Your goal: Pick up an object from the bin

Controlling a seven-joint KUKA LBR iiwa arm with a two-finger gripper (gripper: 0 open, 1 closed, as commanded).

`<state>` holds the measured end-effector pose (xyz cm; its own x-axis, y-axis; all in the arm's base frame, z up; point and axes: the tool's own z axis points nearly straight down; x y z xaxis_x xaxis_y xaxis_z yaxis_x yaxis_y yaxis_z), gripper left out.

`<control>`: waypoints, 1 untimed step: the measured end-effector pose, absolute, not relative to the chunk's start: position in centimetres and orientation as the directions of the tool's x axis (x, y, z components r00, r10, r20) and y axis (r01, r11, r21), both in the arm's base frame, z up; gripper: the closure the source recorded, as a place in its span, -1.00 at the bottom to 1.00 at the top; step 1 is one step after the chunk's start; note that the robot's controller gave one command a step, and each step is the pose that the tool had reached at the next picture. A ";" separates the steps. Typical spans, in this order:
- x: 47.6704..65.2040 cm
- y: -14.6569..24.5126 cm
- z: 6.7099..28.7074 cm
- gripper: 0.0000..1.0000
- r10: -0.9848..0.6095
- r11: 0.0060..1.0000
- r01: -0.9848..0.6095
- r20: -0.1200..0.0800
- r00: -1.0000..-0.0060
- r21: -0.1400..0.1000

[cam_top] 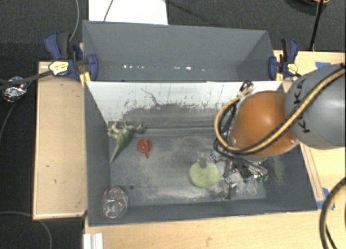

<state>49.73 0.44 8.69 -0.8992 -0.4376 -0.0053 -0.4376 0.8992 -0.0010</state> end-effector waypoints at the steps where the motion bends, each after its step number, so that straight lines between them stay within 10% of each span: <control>1: 51.3 2.6 7.2 1.00 -0.303 0.953 -0.303 -0.015 -0.953 -0.002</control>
Offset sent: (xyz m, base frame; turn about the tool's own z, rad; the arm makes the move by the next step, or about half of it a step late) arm 0.0000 0.0000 0.0000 0.0000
